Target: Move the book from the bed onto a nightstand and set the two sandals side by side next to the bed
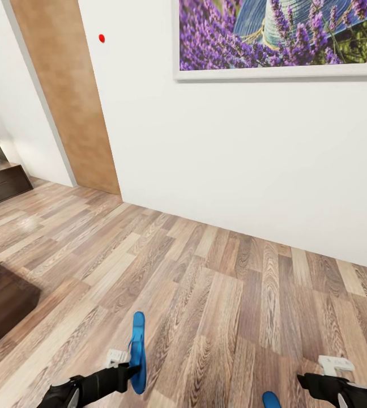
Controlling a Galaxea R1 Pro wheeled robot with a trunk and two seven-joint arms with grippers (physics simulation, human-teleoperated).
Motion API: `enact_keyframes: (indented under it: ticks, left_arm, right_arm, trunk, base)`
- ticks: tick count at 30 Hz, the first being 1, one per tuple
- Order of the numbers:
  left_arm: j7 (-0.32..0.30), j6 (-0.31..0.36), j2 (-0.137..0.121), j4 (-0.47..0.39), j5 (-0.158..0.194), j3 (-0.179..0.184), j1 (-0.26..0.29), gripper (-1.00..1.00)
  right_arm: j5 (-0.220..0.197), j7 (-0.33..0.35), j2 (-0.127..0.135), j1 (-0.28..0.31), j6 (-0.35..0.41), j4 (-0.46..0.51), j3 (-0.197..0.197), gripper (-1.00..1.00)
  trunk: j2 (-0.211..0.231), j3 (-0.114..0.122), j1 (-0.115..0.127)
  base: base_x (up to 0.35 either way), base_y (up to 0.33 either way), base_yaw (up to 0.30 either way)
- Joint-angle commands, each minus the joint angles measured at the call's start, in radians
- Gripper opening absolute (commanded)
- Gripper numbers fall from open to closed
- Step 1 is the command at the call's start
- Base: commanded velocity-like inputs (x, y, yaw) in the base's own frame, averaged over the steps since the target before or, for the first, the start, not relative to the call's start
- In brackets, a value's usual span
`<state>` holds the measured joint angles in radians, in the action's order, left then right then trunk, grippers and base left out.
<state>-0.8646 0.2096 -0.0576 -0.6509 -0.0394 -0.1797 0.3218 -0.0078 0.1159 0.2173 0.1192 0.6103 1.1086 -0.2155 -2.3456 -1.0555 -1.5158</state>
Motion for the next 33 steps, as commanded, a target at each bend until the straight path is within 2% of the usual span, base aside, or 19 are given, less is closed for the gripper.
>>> enact_keyframes:
  ticks: [1, 5, 9, 10, 12, 13, 15, 16, 18, 20, 24, 33]
  left_arm:
    - [-0.012, 0.008, 0.001, -0.007, -0.003, -0.006, 0.0, -1.0]
    - [-0.031, 0.02, -0.001, -0.03, 0.026, -0.014, 0.0, -1.0]
    - [-0.049, 0.05, -0.024, -0.053, 0.057, -0.016, 0.0, -1.0]
    - [-0.253, 0.087, -0.035, -0.179, 0.084, -0.016, 0.0, -1.0]
    - [-0.26, 0.095, -0.039, -0.184, 0.087, -0.017, 0.0, -1.0]
    - [-0.261, 0.096, -0.04, -0.185, 0.087, -0.017, 0.0, -1.0]
    - [-0.263, 0.098, -0.041, -0.187, 0.088, -0.017, 0.0, -1.0]
    - [-0.263, 0.099, -0.041, -0.187, 0.088, -0.017, 0.0, -1.0]
    - [-0.262, 0.1, -0.042, -0.188, 0.088, -0.017, 0.0, -1.0]
    - [-0.262, 0.1, -0.042, -0.188, 0.089, -0.017, 0.0, -1.0]
    - [-0.264, 0.1, -0.042, -0.189, 0.091, -0.017, 0.001, -1.0]
    - [-0.268, 0.104, -0.043, -0.272, 0.1, -0.028, 0.002, -1.0]
  right_arm:
    - [0.0, 0.004, 0.0, 0.001, 0.006, 0.002, -0.001, 1.0]
    - [0.001, 0.001, -0.018, 0.009, 0.01, 0.002, 0.003, 1.0]
    - [0.014, -0.002, -0.04, 0.031, 0.002, -0.009, 0.006, 1.0]
    - [0.028, -0.003, -0.162, 0.113, 0.001, -0.031, 0.006, 1.0]
    - [0.074, -0.004, -0.187, 0.213, -0.001, -0.128, 0.007, 1.0]
    - [0.087, -0.004, -0.189, 0.241, -0.002, -0.162, 0.007, 1.0]
    - [0.133, -0.004, -0.195, 0.353, -0.013, -0.33, 0.006, 1.0]
    - [0.141, -0.004, -0.196, 0.378, -0.02, -0.375, 0.006, 1.0]
    - [0.16, -0.004, -0.198, 0.461, -0.069, -0.539, 0.006, 1.0]
    - [0.167, -0.004, -0.198, 0.514, -0.129, -0.646, 0.005, 1.0]
    - [0.172, -0.004, -0.202, 0.546, -0.177, -0.714, 0.005, 1.0]
    - [0.172, -0.003, -0.197, 0.552, -0.186, -0.728, 0.005, 1.0]
  trunk:
    - [0.0, -0.001, 0.0]
    - [0.0, -0.001, 0.0]
    - [0.0, -0.001, 0.0]
    - [0.0, -0.001, 0.0]
    - [0.0, -0.001, 0.0]
    - [0.0, -0.001, 0.0]
    - [0.0, -0.001, 0.0]
    - [0.0, -0.001, 0.0]
    - [0.0, -0.001, 0.0]
    - [0.0, -0.001, 0.0]
    - [0.0, -0.001, 0.0]
    - [0.0, -0.001, 0.0]
  base:
    - [0.0, 0.0, 0.0]
    - [0.0, 0.0, 0.0]
    - [0.0, 0.0, 0.0]
    - [0.0, 0.0, 0.0]
    - [0.0, 0.0, 0.0]
    - [0.0, 0.0, 0.0]
    - [0.0, 0.0, 0.0]
    - [0.0, 0.0, 0.0]
    - [0.0, 0.0, 0.0]
    - [0.0, 0.0, 0.0]
    - [0.0, 0.0, 0.0]
    - [0.0, 0.0, 0.0]
